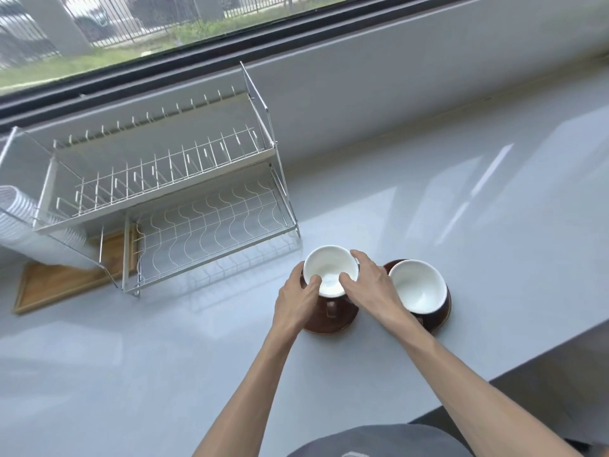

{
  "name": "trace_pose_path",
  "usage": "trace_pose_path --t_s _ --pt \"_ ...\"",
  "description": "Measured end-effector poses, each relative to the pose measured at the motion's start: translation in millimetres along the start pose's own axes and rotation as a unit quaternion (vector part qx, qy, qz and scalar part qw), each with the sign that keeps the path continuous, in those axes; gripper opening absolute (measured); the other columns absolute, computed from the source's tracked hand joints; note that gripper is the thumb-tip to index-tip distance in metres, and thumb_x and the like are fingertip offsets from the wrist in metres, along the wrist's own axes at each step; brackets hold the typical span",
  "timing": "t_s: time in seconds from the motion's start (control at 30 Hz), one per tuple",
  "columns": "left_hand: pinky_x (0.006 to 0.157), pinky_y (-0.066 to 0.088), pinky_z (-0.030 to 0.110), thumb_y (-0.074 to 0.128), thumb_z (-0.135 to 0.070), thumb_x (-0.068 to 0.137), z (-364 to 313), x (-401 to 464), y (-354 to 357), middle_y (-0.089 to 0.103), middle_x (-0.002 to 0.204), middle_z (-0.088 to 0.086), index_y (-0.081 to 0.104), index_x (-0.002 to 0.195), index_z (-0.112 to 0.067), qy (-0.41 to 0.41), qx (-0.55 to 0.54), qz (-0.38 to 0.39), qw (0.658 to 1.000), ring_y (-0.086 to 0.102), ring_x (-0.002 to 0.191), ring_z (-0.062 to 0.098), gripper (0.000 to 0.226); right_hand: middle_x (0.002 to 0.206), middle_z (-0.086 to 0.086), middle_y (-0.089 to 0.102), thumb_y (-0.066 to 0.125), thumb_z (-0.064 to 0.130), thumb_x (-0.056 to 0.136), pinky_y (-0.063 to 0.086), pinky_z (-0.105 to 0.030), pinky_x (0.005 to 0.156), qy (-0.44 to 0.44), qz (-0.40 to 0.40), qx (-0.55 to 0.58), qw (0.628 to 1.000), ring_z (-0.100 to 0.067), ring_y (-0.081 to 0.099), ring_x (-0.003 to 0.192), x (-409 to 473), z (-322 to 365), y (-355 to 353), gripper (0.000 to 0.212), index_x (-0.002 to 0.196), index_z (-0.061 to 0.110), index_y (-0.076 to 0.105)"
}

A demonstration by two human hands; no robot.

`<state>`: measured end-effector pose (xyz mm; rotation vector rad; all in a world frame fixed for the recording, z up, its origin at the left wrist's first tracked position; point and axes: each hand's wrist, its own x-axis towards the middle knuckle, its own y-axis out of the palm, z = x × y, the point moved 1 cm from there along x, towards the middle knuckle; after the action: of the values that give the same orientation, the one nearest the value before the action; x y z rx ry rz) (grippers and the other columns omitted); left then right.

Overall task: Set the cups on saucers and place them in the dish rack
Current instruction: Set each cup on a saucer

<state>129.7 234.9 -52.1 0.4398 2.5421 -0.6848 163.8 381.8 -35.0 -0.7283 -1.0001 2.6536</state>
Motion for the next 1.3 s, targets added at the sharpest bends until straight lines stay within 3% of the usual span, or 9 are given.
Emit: trace_pose_path --t_s 0.2,0.3,0.63,1.3 --pt "0.089 0.060 0.045 0.046 -0.043 0.078 15.7 -18.3 -5.8 0.069 0.106 -0.008 0.054 0.133 -0.040 -0.018 -0.033 0.006 0.999 0.073 0.093 0.026 0.056 0.135 -0.014 0.058 0.051 0.026 0.092 0.039 -0.037 0.101 0.002 0.009 0.002 1.000 -0.034 0.049 0.126 -20.1 -1.1 18.1 0.059 0.148 0.015 0.034" --pt "0.091 0.058 0.047 0.046 -0.047 0.074 27.7 -19.1 -6.1 0.072 0.102 -0.010 0.057 0.125 -0.048 -0.027 -0.040 0.004 0.999 0.074 0.092 0.026 0.052 0.136 -0.012 0.058 0.051 0.027 0.092 0.039 -0.036 0.101 0.005 0.010 0.006 1.000 -0.034 0.049 0.126 -26.0 -2.7 24.6 0.059 0.147 0.018 0.035" --pt "0.091 0.059 0.045 0.047 -0.047 0.075 36.7 -22.8 -7.4 0.068 0.107 -0.008 0.056 0.130 -0.039 -0.038 -0.057 0.007 0.998 0.072 0.097 0.023 0.056 0.137 -0.010 0.057 0.053 0.025 0.090 0.041 -0.036 0.096 0.006 0.014 0.004 1.000 -0.035 0.051 0.124 -29.7 -4.2 35.5 0.056 0.143 0.019 0.039" --pt "0.096 0.055 0.048 0.053 -0.056 0.075 38.9 -6.7 -4.9 0.067 0.117 -0.012 0.055 0.130 -0.044 -0.040 -0.073 -0.006 0.997 0.068 0.109 0.022 0.056 0.122 -0.007 0.064 0.055 0.022 0.091 0.042 -0.031 0.087 -0.016 0.014 0.044 0.999 -0.031 0.058 0.110 -13.0 -12.1 36.2 0.054 0.142 0.024 0.039"
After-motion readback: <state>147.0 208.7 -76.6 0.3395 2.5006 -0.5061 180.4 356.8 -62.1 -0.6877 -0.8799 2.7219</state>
